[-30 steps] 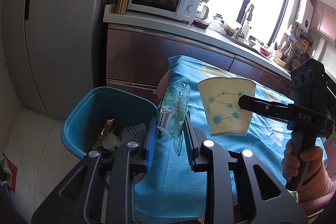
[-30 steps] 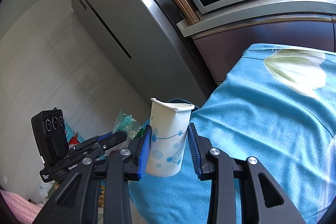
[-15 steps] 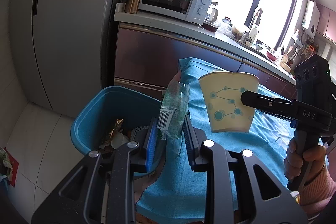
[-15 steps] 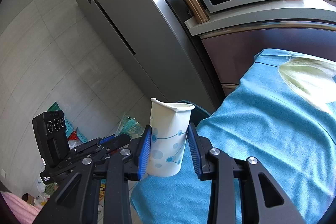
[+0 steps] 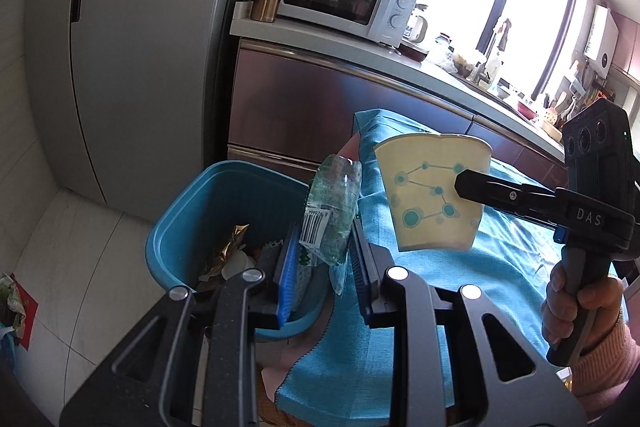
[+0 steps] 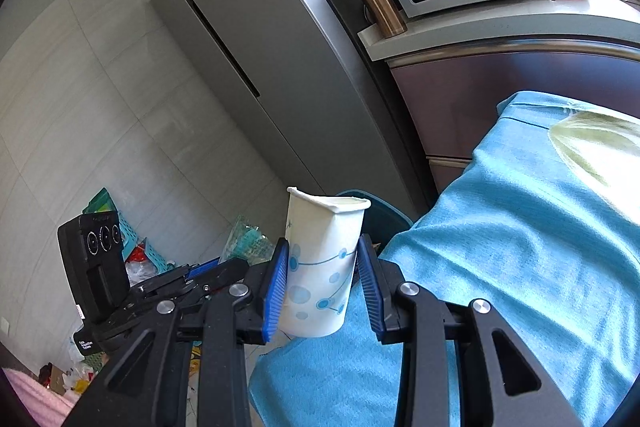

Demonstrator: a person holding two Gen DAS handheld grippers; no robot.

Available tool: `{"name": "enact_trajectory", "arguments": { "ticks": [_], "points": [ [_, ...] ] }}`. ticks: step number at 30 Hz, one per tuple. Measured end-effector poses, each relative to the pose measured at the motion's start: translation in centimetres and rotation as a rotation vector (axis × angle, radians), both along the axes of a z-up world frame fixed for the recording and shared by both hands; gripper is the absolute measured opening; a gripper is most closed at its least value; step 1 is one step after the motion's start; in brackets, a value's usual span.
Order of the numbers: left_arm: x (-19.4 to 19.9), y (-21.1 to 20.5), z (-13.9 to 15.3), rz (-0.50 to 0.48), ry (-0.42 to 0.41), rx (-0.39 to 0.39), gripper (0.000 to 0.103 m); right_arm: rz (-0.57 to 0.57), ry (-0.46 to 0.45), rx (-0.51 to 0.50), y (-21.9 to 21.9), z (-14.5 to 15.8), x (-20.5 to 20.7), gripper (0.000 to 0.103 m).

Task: Collect trash
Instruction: 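Carry the paper cup and plastic bottle over the teal bin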

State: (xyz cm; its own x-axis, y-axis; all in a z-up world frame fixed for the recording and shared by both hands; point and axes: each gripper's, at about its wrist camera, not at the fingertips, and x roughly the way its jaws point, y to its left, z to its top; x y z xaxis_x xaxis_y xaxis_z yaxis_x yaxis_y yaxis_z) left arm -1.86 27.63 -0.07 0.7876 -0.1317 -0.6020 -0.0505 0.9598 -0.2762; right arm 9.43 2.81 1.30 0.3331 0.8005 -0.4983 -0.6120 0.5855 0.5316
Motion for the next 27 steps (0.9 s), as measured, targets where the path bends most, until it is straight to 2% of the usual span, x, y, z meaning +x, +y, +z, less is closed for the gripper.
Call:
{"name": "enact_trajectory", "arguments": {
  "ticks": [27],
  "points": [
    [1.5, 1.6, -2.7, 0.055, 0.065, -0.014, 0.025, 0.011, 0.013, -0.064, 4.4, -0.7, 1.5, 0.033]
  ]
}}
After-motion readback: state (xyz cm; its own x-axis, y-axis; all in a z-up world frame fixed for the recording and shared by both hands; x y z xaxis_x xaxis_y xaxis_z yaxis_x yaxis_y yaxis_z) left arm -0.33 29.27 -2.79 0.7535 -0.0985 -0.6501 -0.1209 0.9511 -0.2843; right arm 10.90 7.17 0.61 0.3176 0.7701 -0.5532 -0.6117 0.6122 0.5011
